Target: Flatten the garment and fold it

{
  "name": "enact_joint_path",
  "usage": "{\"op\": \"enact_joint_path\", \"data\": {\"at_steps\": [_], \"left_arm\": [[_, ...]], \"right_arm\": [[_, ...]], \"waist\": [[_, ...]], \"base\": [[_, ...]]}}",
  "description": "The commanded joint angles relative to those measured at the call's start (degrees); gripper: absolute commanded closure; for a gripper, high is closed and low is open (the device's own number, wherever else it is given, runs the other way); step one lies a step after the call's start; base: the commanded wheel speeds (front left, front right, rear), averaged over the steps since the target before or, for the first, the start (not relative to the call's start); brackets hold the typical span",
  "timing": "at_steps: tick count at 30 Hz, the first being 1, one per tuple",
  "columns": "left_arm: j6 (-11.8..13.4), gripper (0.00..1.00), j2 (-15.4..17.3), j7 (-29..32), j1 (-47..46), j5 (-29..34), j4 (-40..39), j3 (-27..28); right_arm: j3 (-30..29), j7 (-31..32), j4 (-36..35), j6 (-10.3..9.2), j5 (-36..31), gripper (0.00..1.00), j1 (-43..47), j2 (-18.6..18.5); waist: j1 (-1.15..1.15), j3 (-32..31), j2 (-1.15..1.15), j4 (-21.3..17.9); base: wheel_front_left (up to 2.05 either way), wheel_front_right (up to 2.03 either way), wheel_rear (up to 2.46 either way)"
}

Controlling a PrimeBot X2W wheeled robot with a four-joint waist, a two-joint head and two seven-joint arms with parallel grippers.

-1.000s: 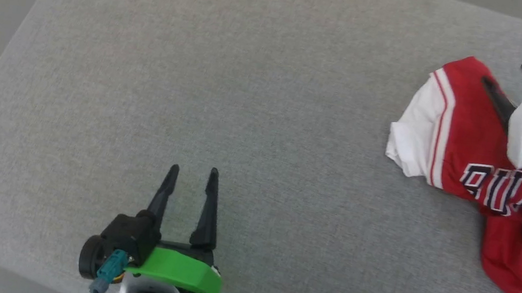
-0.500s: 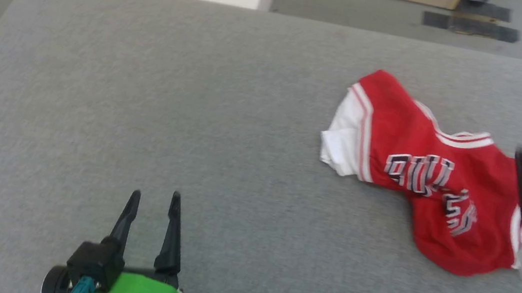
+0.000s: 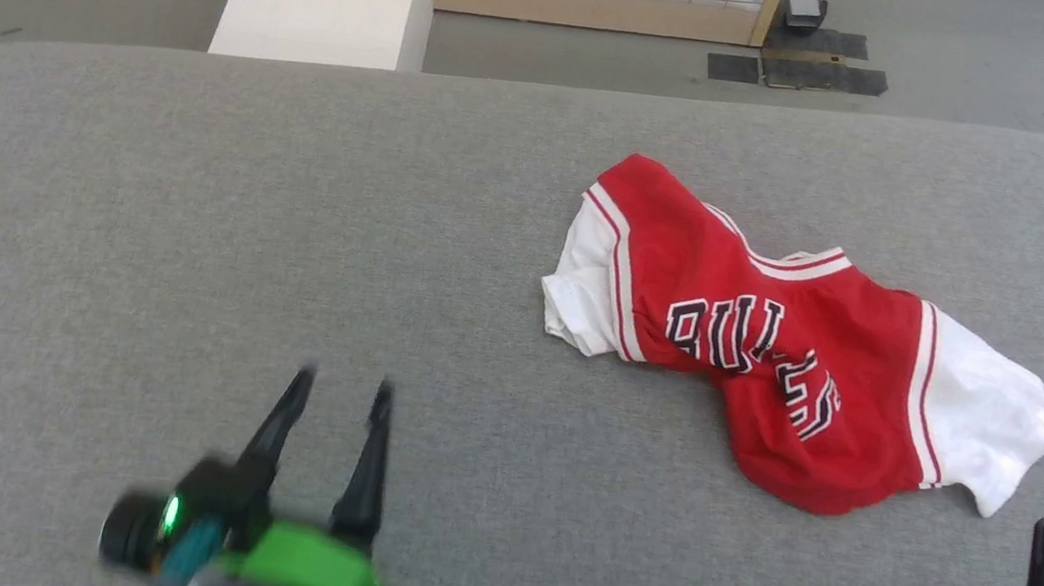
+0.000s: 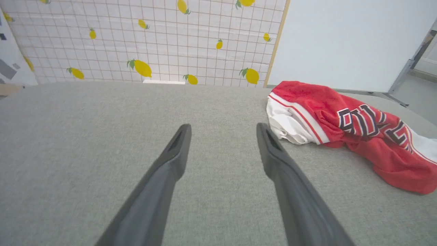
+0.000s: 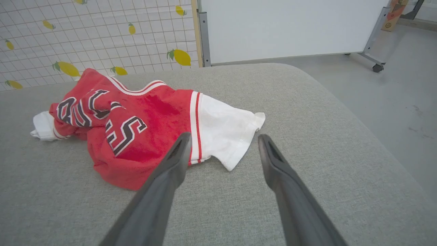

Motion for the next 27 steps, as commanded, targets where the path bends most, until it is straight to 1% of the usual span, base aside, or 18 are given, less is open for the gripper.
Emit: {"op": "enact_joint_path", "data": {"at_steps": [1, 2, 5, 9, 13, 17, 25, 26, 27], "left_arm": [[-1.1, 0.0, 0.4, 1.8, -4.4, 0.7, 0.0, -0.8], [-3.4, 0.0, 0.9, 7.2, -12.1, 1.8, 1.2, -3.1], [-6.5, 0.0, 0.6, 13.8, -21.0, 2.5, 4.5, -6.0], [-9.1, 0.0, 0.0, 21.7, -30.9, 3.3, 10.5, -10.0], [-10.0, 0.0, -0.8, 25.5, -37.6, 2.8, 16.3, -12.2], [-10.3, 0.0, -1.3, 28.0, -41.2, 2.2, 21.8, -13.4], [-10.5, 0.0, -1.6, 27.6, -44.6, 1.0, 29.8, -14.1], [-10.5, 0.14, -1.6, 27.6, -44.8, 1.0, 30.7, -14.2], [-10.6, 0.62, -1.6, 27.4, -45.0, 1.0, 31.3, -14.3]], "right_arm": [[-0.5, -0.4, -0.8, -0.09, 0.3, 0.0, -0.7, 0.1], [-1.5, -0.1, -1.9, -0.09, 0.3, 0.0, -1.9, 0.1], [-2.1, 0.4, -3.2, -0.09, 0.1, 0.0, -3.1, 0.1], [-2.2, 1.1, -4.2, -0.09, 0.2, 0.0, -4.4, 0.1], [-1.4, 1.5, -4.4, -0.09, 0.7, 0.0, -5.9, 0.1], [-0.6, 1.4, -4.1, -0.09, 1.1, 0.0, -7.2, 0.1], [-0.6, 1.0, -3.0, -0.09, 1.0, 0.0, -8.7, 0.1], [-0.6, 0.9, -2.9, -0.09, 1.0, 0.0, -8.9, 0.1], [-0.6, 0.9, -2.9, -0.09, 1.0, 0.0, -9.0, 0.1]], "waist": [[0.0, 0.9, 0.0, -0.2], [0.0, 2.6, 0.0, 0.1], [0.0, 5.0, 0.0, 0.6], [0.0, 8.4, 0.0, 0.8], [0.0, 11.5, 0.0, 0.0], [0.0, 13.9, 0.0, -1.1], [0.0, 15.8, 0.0, -2.7], [0.0, 15.8, 0.0, -2.8], [0.0, 15.9, 0.0, -2.9]], "base": [[0.0, 0.0, 0.0], [0.0, 0.0, 0.0], [0.0, 0.0, 0.0], [0.0, 0.0, 0.0], [0.0, 0.0, 0.0], [0.0, 0.0, 0.0], [0.0, 0.0, 0.0], [0.0, 0.0, 0.0], [0.0, 0.0, 0.0]]}}
